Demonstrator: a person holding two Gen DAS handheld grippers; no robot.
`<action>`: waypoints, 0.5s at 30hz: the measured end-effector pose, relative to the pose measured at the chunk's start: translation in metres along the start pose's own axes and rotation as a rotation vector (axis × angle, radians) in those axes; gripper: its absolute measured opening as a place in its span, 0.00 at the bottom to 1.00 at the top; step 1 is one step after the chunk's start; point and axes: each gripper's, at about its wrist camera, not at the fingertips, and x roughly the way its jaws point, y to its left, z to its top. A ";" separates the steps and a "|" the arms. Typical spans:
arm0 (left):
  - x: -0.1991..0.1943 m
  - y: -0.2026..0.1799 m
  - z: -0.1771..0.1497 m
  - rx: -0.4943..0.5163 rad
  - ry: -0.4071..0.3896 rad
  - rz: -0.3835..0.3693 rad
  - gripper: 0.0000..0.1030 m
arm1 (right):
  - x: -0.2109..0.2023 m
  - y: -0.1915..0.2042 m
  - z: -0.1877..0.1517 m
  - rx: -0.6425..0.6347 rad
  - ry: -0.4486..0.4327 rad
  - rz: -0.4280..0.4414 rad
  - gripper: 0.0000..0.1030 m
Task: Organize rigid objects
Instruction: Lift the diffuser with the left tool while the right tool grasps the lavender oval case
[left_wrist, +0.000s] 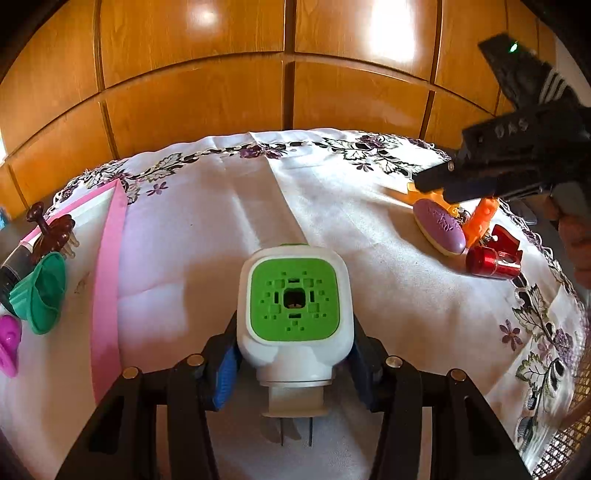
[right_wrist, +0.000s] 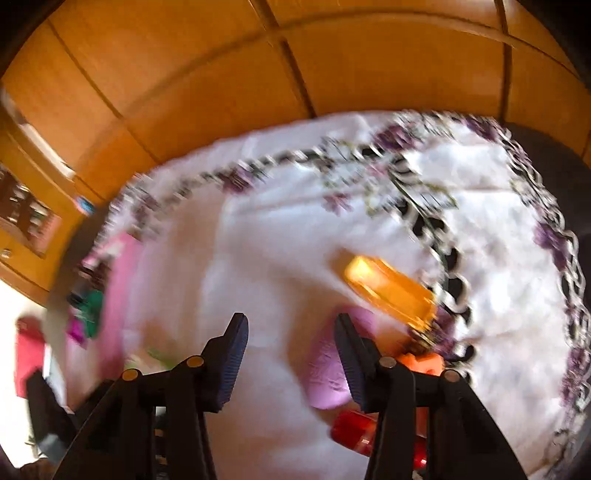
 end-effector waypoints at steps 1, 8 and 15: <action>0.000 0.000 0.000 0.000 -0.002 0.000 0.50 | -0.003 -0.003 -0.001 0.006 -0.008 -0.002 0.47; 0.000 0.000 -0.001 -0.001 -0.006 0.002 0.50 | 0.001 0.004 -0.004 -0.045 0.005 -0.057 0.48; 0.001 0.000 -0.001 0.000 -0.009 0.004 0.50 | 0.006 0.048 -0.021 -0.308 -0.048 -0.216 0.50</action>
